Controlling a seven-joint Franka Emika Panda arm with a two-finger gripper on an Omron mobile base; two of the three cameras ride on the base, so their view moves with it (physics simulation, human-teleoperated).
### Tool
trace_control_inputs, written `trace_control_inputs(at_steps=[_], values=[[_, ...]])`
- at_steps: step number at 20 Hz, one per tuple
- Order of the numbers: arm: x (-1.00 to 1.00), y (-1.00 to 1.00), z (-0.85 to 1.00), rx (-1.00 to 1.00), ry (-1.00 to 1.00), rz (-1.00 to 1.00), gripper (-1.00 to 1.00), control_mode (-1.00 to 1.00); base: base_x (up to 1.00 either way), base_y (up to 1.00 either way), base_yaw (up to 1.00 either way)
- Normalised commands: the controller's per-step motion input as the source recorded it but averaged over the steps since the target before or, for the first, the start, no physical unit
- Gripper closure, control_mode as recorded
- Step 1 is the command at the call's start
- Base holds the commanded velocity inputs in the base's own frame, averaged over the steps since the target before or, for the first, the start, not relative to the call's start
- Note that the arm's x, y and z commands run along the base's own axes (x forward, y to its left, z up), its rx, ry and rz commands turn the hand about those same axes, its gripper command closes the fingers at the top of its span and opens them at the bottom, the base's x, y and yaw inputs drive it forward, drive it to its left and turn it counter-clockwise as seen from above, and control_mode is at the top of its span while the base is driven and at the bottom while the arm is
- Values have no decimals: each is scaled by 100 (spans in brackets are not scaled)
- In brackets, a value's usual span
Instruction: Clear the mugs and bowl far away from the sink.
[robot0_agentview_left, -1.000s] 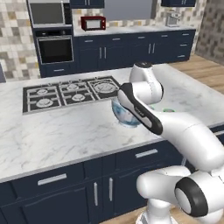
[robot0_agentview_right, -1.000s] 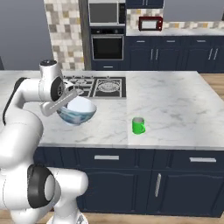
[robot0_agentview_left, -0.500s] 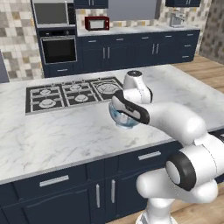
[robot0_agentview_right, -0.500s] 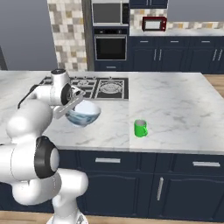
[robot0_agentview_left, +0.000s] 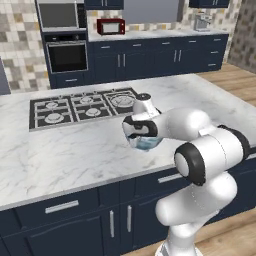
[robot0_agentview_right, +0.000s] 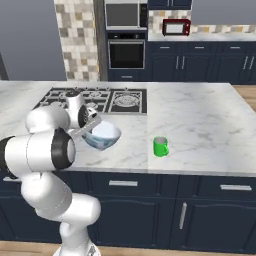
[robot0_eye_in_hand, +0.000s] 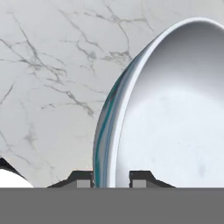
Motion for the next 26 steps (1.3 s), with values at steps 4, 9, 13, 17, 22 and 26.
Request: trace_control_inputs(at_steps=[4, 9, 13, 17, 22, 26], values=[[9, 23, -54, -2, -3, -14, 100, -100, 0, 0, 0], [2, 26, -46, 0, 0, -6, -100, -100, 0, 0, 0], [0, 2, 14, 0, -1, -8, -100, -100, 0, 0, 0], [-16, 0, 72, 0, 0, -6, -100, -100, 0, 0, 0], [-30, 0, 99, 0, -1, -7, -100, -100, 0, 0, 0], [-46, -1, 100, 1, -2, -2, -100, -100, 0, 0, 0]])
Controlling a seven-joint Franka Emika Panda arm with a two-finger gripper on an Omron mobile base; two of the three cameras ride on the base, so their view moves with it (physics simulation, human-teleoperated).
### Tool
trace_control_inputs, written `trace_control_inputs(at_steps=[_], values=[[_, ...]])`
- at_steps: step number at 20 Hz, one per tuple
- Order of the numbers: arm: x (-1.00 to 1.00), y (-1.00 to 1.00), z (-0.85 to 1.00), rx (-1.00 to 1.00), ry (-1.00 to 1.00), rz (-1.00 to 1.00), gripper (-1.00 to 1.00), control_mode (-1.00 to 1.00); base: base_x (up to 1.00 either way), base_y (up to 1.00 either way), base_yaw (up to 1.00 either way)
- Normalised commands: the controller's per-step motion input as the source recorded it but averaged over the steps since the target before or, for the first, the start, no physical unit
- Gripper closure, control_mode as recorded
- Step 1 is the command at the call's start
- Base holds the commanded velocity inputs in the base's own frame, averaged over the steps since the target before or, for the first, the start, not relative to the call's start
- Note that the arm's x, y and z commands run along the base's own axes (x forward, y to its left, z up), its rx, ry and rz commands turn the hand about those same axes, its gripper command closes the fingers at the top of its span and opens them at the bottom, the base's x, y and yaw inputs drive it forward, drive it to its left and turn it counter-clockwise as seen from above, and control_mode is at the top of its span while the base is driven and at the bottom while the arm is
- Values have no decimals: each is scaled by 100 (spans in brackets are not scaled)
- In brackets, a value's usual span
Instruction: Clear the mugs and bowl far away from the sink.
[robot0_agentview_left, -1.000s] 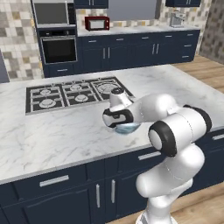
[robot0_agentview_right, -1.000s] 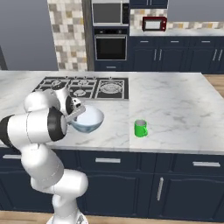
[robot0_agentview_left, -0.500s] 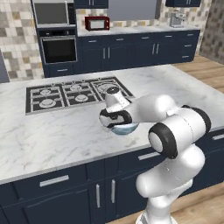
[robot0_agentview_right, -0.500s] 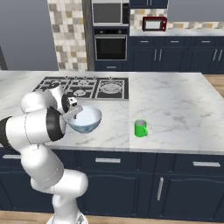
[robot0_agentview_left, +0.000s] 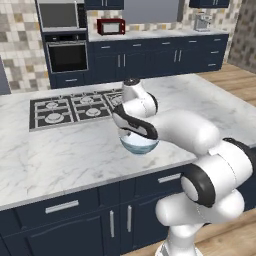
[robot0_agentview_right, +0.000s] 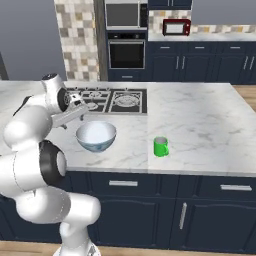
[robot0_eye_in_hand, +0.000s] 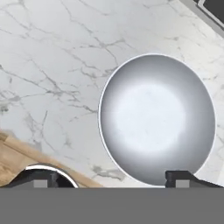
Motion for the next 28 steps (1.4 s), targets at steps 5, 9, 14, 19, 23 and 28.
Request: trace_control_inputs(at_steps=[5, 9, 14, 19, 23, 28], values=[[-69, -23, 75, 4, -11, 0, -100, -100, 0, 0, 0], [-78, -31, 49, 10, -9, -1, -100, -100, 0, 0, 0], [-88, -8, 29, 17, -4, -11, -100, -100, 0, 0, 0], [-83, -12, 22, 14, -5, -3, -100, -100, 0, 0, 0], [-36, -4, 2, 5, 0, -1, -100, 100, -36, 0, 0], [0, 0, 0, 0, 0, 0, -100, 100, -64, 0, 20]])
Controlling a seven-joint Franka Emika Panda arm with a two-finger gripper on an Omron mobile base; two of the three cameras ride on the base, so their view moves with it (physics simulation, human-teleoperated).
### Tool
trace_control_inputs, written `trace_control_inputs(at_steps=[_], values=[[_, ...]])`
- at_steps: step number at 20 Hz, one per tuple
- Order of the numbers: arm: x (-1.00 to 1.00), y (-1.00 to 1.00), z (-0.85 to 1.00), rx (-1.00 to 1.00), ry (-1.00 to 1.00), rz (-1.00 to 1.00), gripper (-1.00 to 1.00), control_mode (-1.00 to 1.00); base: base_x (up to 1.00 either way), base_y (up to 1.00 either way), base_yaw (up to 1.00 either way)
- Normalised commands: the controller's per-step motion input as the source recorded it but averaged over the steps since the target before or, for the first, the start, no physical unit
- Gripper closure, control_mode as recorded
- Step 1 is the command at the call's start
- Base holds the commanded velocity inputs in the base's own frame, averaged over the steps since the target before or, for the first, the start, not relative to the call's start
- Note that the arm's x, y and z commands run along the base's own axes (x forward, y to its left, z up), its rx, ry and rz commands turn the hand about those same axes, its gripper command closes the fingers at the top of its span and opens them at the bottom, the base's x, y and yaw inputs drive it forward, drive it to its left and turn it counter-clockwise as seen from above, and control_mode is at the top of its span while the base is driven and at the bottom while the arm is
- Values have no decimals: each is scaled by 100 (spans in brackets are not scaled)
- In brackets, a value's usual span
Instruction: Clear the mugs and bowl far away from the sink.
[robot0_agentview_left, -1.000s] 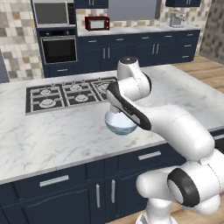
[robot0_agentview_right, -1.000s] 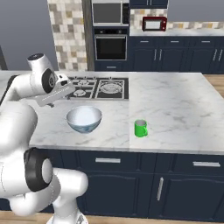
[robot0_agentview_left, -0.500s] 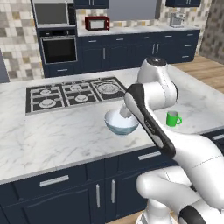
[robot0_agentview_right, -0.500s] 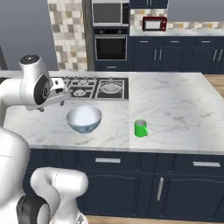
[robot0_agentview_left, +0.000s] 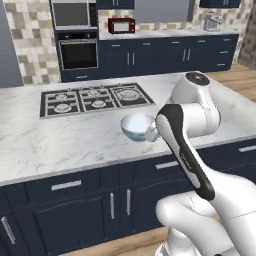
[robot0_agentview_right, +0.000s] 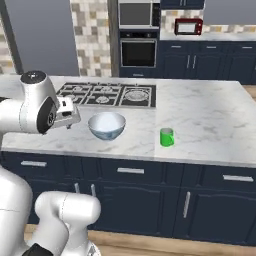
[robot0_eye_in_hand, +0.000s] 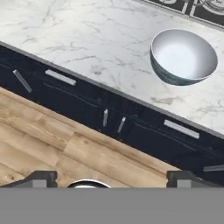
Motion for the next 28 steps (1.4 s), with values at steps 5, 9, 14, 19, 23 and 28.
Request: trace_control_inputs(at_steps=[5, 9, 14, 19, 23, 28], values=[[0, 0, 0, 0, 0, 0, -100, 100, -44, 0, 69], [0, 0, 0, 0, 0, 0, -100, 100, -40, 0, 77], [0, 0, 0, 0, 0, 0, -100, 100, -18, 0, 84], [0, 0, 0, 0, 0, 0, -100, 100, -11, 0, 92], [0, 0, 0, 0, 0, 0, -100, 100, -16, 0, 95], [0, 0, 0, 0, 0, 0, -100, 100, -12, 3, 95]])
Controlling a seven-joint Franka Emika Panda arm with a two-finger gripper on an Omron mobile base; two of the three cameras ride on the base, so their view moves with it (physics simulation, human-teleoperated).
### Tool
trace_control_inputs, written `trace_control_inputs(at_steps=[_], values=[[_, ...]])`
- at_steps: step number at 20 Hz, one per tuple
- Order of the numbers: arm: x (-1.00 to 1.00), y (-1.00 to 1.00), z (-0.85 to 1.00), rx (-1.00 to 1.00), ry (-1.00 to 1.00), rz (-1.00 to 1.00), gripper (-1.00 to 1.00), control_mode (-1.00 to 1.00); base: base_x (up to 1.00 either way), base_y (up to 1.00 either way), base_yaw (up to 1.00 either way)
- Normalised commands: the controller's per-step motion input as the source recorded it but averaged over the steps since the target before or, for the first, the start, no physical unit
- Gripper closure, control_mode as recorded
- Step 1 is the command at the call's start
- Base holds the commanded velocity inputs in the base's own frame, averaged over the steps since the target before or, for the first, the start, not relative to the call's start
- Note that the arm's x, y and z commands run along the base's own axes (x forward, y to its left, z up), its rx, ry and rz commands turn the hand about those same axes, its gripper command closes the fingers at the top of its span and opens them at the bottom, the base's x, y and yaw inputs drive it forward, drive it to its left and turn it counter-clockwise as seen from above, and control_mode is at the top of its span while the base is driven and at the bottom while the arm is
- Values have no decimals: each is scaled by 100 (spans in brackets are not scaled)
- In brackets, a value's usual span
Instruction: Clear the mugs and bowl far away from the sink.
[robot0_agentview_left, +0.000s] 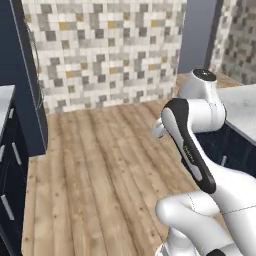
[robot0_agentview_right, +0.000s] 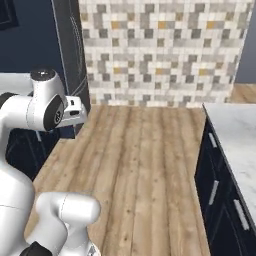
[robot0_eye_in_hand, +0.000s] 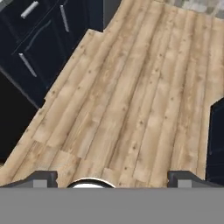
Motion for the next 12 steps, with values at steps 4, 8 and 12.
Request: trace_control_inputs(at_steps=[4, 8, 12], values=[[0, 0, 0, 0, 0, 0, -100, 100, -1, 0, 94], [0, 0, 0, 0, 0, 0, -100, 100, 0, 0, 92], [0, 0, 0, 0, 0, 0, -100, 100, 0, 0, 89]])
